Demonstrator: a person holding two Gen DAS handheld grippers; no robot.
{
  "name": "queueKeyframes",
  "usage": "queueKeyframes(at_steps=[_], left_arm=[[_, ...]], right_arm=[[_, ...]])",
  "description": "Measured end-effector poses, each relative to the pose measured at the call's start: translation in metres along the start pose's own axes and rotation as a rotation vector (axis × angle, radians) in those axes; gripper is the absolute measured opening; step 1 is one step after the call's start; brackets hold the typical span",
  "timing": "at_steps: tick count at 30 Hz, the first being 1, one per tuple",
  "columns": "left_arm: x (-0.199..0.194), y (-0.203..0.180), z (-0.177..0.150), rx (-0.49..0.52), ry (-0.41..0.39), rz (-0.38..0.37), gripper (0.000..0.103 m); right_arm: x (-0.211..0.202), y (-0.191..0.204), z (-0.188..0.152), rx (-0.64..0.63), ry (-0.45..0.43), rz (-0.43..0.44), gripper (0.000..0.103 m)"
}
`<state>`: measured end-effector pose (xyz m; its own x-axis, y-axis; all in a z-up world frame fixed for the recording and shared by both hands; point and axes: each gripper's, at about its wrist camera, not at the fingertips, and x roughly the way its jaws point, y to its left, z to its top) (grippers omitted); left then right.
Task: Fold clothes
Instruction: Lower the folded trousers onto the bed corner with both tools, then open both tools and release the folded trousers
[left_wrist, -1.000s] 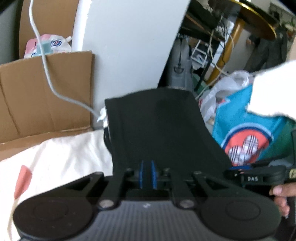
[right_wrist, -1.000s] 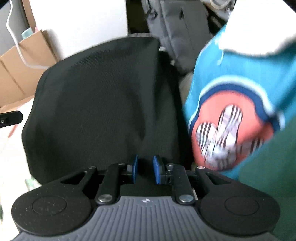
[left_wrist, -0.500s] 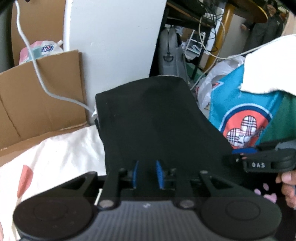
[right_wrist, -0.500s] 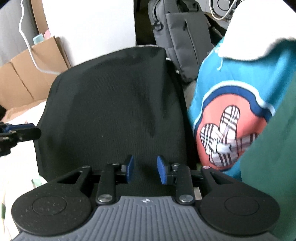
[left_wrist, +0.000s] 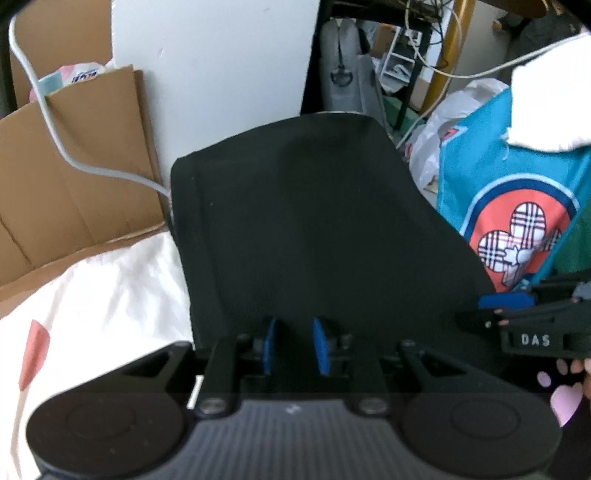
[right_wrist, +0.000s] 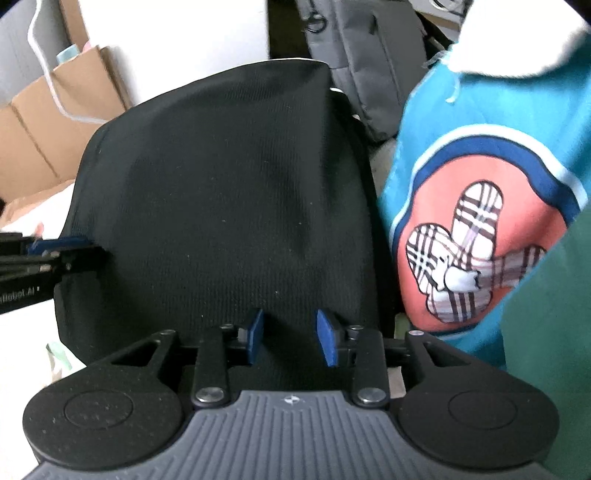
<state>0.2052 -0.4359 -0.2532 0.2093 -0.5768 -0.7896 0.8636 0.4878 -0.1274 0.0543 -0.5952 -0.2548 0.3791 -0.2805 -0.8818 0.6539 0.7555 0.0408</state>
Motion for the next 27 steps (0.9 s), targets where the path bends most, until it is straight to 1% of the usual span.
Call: queueKeyframes(at_steps=[3, 5, 6, 7, 8, 9, 10, 11, 12, 13, 14, 16, 17, 19, 21, 23, 25, 27], left_arm=[[-0.008, 0.001, -0.004, 0.01, 0.016, 0.057, 0.031], [-0.015, 0.007, -0.005, -0.024, 0.039, 0.08, 0.033], [-0.017, 0.008, -0.004, -0.032, 0.041, 0.082, 0.034], [-0.022, 0.01, -0.003, -0.04, 0.041, 0.084, 0.038], [-0.027, 0.011, -0.001, -0.049, 0.04, 0.085, 0.044], [-0.037, 0.016, 0.002, -0.07, 0.034, 0.081, 0.047], [-0.046, 0.02, 0.005, -0.09, 0.027, 0.078, 0.054], [-0.052, 0.021, 0.007, -0.096, 0.018, 0.083, 0.061], [-0.058, 0.023, 0.009, -0.1, 0.008, 0.09, 0.064], [-0.066, 0.025, 0.011, -0.092, -0.005, 0.106, 0.071], [-0.068, 0.024, 0.012, -0.089, -0.007, 0.11, 0.075], [-0.078, 0.027, 0.014, -0.086, -0.017, 0.131, 0.077], [-0.083, 0.028, 0.014, -0.091, -0.019, 0.135, 0.077], [-0.095, 0.035, 0.015, -0.117, -0.018, 0.119, 0.077], [-0.103, 0.034, 0.014, -0.123, -0.02, 0.13, 0.08], [-0.112, 0.034, 0.011, -0.127, -0.018, 0.151, 0.086], [-0.11, 0.029, 0.016, -0.141, -0.007, 0.157, 0.09], [-0.119, 0.029, 0.014, -0.164, 0.016, 0.159, 0.094]], right_arm=[[-0.007, 0.002, -0.001, 0.013, 0.01, -0.009, 0.04], [-0.012, 0.007, -0.002, 0.0, 0.019, -0.014, 0.042], [-0.015, 0.009, -0.003, -0.007, 0.024, -0.017, 0.045], [-0.02, 0.012, -0.003, -0.025, 0.018, -0.027, 0.051], [-0.024, 0.014, -0.003, -0.036, 0.011, -0.035, 0.053], [-0.028, 0.016, -0.003, -0.033, 0.005, -0.033, 0.056], [-0.033, 0.016, -0.002, -0.023, 0.001, -0.028, 0.059], [-0.037, 0.017, -0.002, -0.01, -0.002, -0.024, 0.06], [-0.039, 0.018, -0.002, 0.002, -0.004, -0.021, 0.061], [-0.042, 0.019, -0.002, 0.014, -0.007, -0.018, 0.065], [-0.044, 0.022, -0.002, 0.022, -0.009, -0.016, 0.066], [-0.05, 0.027, -0.003, 0.035, -0.011, -0.012, 0.077], [-0.054, 0.031, -0.004, 0.04, -0.015, -0.01, 0.08], [-0.061, 0.036, -0.006, 0.045, -0.021, -0.005, 0.092], [-0.069, 0.043, -0.006, 0.047, -0.029, 0.006, 0.095], [-0.079, 0.051, -0.005, 0.046, -0.042, 0.016, 0.098], [-0.087, 0.056, -0.004, 0.045, -0.052, 0.023, 0.102], [-0.096, 0.062, -0.003, 0.041, -0.061, 0.034, 0.103]])
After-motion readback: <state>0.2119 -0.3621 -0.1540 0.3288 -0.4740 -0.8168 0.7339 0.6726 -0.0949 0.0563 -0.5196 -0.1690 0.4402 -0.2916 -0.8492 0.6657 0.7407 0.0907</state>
